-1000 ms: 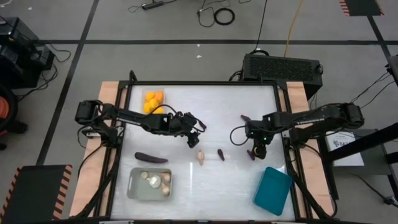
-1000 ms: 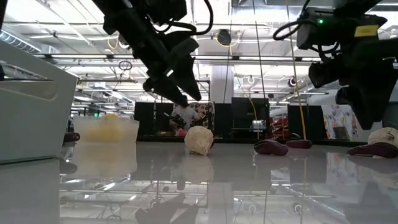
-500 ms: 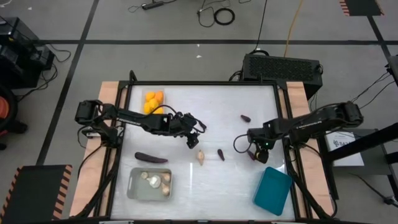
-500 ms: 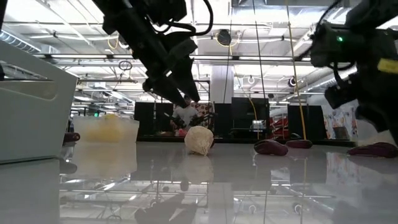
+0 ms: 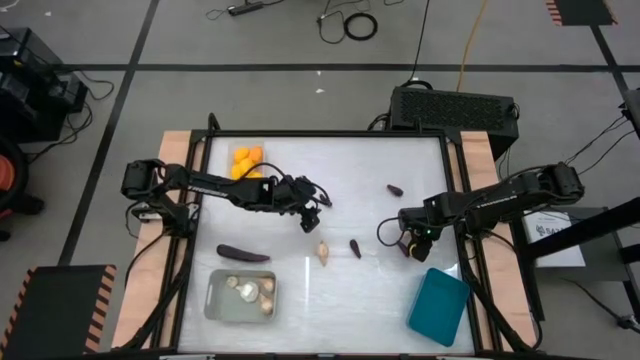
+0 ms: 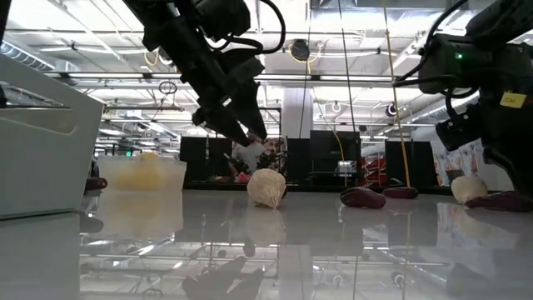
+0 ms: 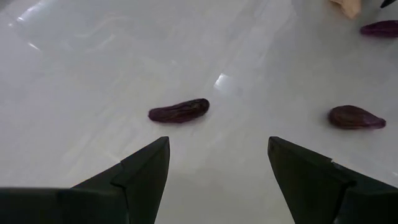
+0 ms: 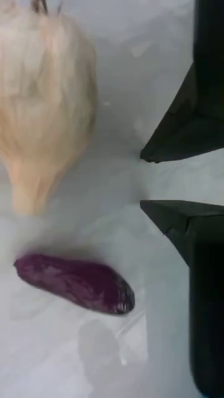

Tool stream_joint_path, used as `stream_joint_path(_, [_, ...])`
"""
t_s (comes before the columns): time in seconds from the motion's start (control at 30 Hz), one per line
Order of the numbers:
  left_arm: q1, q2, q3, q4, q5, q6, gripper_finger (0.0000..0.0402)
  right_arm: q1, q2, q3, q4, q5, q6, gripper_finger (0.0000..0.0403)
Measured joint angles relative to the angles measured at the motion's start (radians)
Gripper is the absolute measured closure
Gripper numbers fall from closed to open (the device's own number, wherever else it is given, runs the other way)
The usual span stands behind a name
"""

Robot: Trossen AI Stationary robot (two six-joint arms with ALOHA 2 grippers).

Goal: Sort produce into baskets
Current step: Put the white garlic into the gray bin

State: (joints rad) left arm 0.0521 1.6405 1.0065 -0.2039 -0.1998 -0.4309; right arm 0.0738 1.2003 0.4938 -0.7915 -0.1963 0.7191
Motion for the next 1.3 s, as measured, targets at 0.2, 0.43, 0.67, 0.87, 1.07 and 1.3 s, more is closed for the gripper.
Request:
stream_joint_path(0.2, [0.0, 0.0, 0.0, -0.005, 0.015, 0.0, 0.0123, -0.009, 0.0, 0.008, -0.007, -0.051, 0.06, 0.0298])
stream_joint_path(0.43, [0.0, 0.0, 0.0, -0.019, 0.015, -0.001, 0.0123, -0.062, -0.001, 0.146, -0.14, -0.031, 0.085, 0.0285])
stream_joint_path(0.67, [0.0, 0.0, 0.0, -0.017, 0.015, 0.0, 0.0123, -0.103, -0.002, 0.347, -0.269, 0.129, -0.033, 0.0297])
stream_joint_path(0.87, [0.0, -0.001, 0.0, -0.015, 0.015, -0.001, 0.0123, -0.145, -0.002, 0.416, -0.259, 0.319, -0.007, 0.029])
stream_joint_path(1.07, [0.0, -0.001, 0.0, -0.024, 0.014, -0.001, 0.0123, -0.234, -0.002, 0.416, -0.269, 0.324, 0.018, 0.0241])
stream_joint_path(1.3, [0.0, -0.001, 0.0, -0.024, 0.014, 0.0, 0.0123, -0.297, -0.002, 0.41, -0.299, 0.303, 0.124, 0.0154])
